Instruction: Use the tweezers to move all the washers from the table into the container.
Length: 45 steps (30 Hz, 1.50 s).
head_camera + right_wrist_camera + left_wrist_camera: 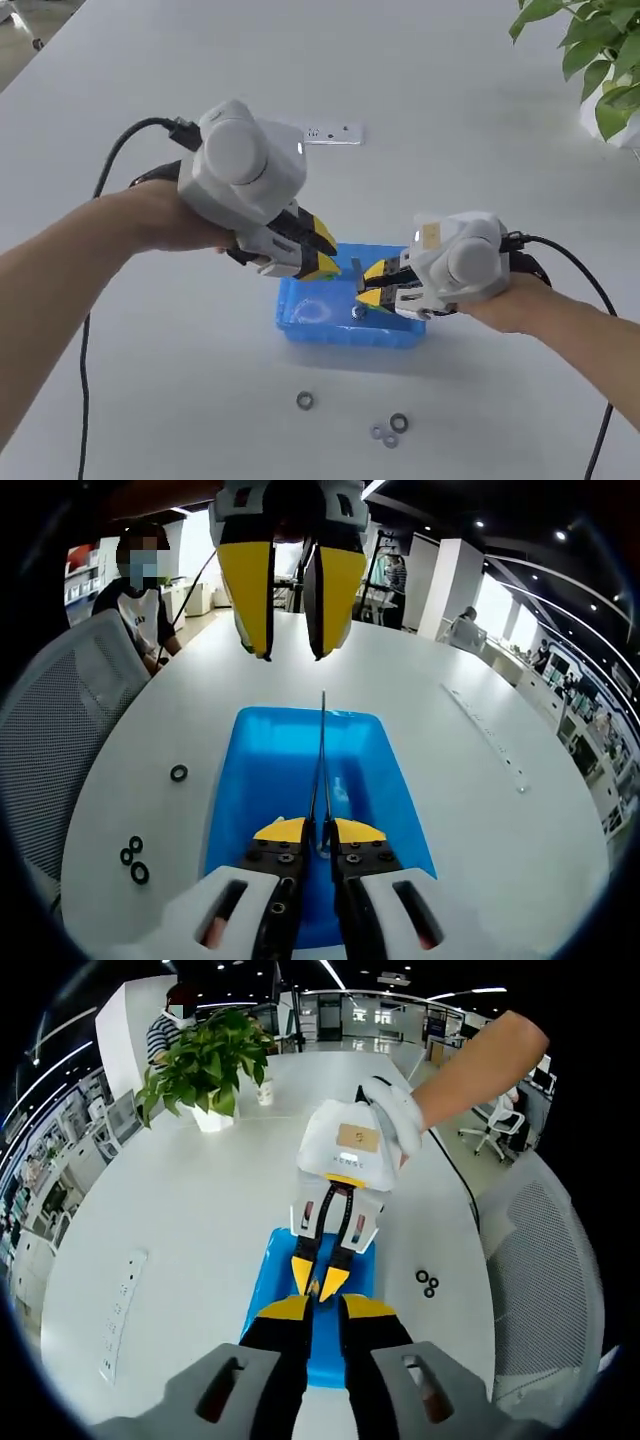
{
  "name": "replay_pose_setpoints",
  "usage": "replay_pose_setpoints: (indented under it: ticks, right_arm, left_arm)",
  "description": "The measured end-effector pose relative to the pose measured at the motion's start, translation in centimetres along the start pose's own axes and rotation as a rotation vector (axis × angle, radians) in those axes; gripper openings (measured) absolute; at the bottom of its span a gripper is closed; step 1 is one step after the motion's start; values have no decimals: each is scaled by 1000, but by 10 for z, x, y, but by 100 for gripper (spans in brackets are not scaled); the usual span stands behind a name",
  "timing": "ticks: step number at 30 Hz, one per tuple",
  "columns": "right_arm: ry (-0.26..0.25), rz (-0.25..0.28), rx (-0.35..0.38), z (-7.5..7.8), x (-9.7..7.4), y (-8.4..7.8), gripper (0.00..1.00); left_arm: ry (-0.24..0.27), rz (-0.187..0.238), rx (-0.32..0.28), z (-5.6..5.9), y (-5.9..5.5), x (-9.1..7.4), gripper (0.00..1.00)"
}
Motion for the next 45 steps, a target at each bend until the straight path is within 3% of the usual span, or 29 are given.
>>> replay_pose_setpoints:
  ticks: [11, 19, 36, 45]
  right_arm:
    - [-3, 5, 4, 0, -1, 0, 9]
    - [-5, 12, 15, 0, -1, -1, 9]
    - [-6, 21, 26, 0, -1, -3, 9]
    - [-9, 8, 31, 1, -2, -3, 10]
  left_arm:
    - [-79, -83, 113, -7, 12, 12, 11]
    - [-119, -121, 167, -7, 14, 22, 8]
    - [-156, -171, 273, -7, 10, 34, 6]
    - [-153, -163, 279, -8, 13, 36, 4]
Point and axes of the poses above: the centre of the closed fingertips' face, and the gripper's own axes: x roughly forward along the fingers, z roughly to its right, y roughly out of its top, the point moved 5 cm from there along -x, roughly backward along the fingers, and after that the axes turned 8 degrees about x, right-handed, at the moved point
